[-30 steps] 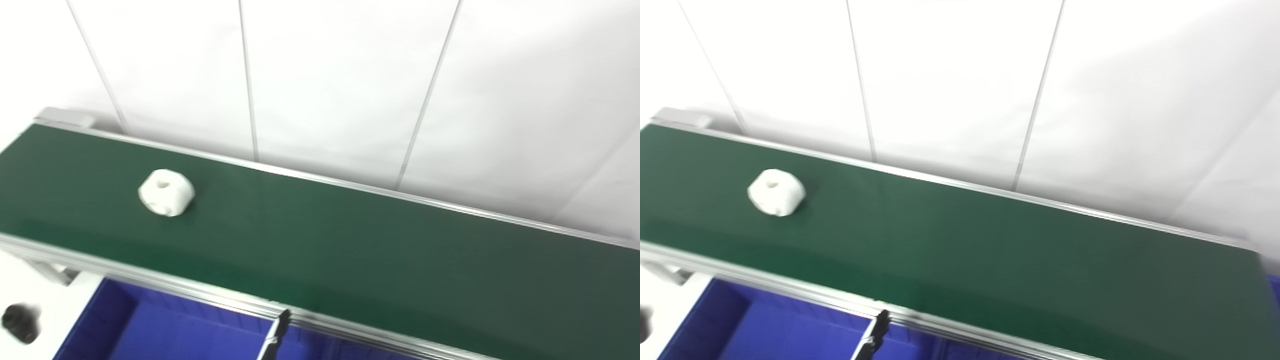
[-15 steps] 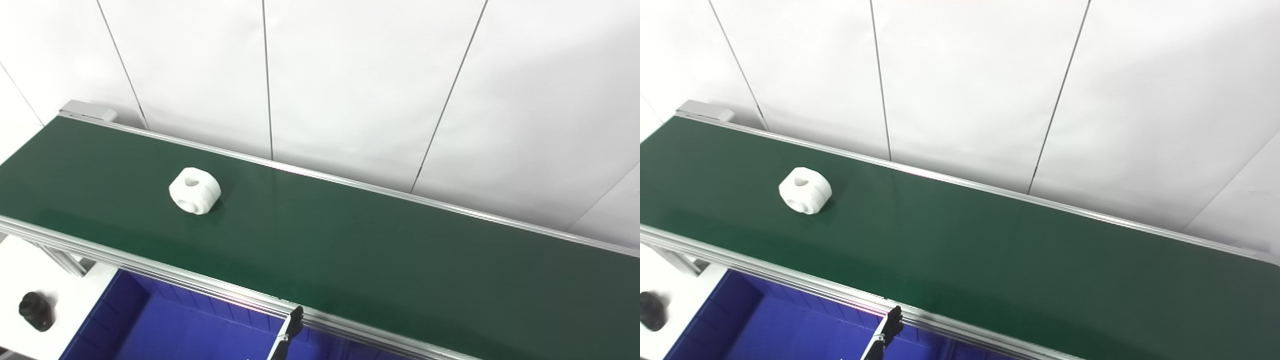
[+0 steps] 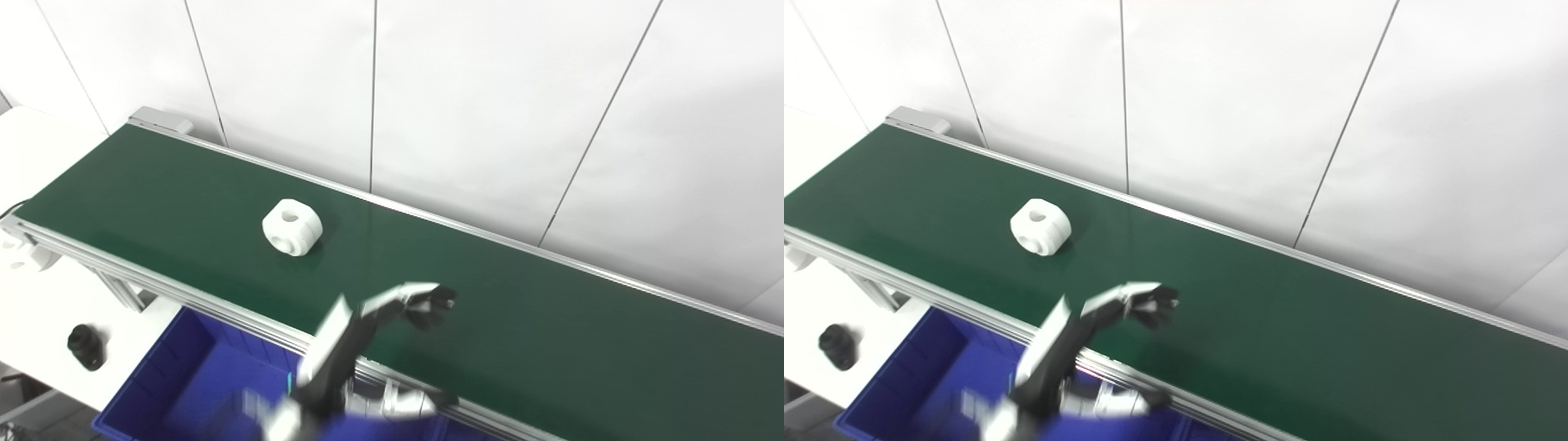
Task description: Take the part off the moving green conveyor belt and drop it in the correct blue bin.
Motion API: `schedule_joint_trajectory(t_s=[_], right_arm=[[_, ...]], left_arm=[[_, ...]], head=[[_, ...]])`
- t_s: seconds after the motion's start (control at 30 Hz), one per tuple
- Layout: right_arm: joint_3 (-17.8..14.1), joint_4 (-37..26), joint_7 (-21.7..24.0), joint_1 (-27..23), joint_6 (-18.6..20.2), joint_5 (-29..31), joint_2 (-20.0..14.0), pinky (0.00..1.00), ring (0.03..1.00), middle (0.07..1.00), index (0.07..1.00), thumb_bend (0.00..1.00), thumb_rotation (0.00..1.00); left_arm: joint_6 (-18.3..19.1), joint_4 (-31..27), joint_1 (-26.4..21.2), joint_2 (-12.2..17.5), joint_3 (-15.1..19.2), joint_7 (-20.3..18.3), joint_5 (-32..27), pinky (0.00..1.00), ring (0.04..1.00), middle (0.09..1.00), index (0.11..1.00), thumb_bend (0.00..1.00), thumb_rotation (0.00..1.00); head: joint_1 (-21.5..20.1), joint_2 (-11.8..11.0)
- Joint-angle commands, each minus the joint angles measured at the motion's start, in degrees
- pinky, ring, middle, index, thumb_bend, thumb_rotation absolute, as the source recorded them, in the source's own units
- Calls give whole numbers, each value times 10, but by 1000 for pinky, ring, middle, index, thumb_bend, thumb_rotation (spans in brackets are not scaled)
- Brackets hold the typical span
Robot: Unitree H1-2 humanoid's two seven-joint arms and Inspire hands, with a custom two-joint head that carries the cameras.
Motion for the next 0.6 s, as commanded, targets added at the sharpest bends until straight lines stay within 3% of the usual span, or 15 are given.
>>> schedule_joint_trajectory(t_s=[0.0,0.07,0.2,0.33,0.57], right_arm=[[-4,-5,10,3,-36,9,1,1000,1000,1000,1000,852,984],[-6,-5,12,3,-36,7,1,1000,1000,1000,1000,860,989],[-8,-6,16,6,-36,7,1,1000,1000,1000,1000,854,992],[-10,-10,19,12,-36,2,7,1000,1000,1000,1000,840,990],[-10,-11,14,17,-36,-16,13,1000,1000,1000,1000,815,1000]], left_arm=[[17,-20,-46,33,12,-29,37,544,676,700,654,999,301],[37,-21,-79,64,15,-53,66,640,719,734,683,1000,214],[30,21,-137,126,22,-72,130,750,784,781,740,1000,130],[6,84,-195,179,17,-88,168,796,808,799,774,1000,149],[-9,192,-276,225,-10,-95,211,817,831,822,796,1000,155]], head=[[-2,0],[-3,1],[-9,5],[-21,14],[-30,16]])
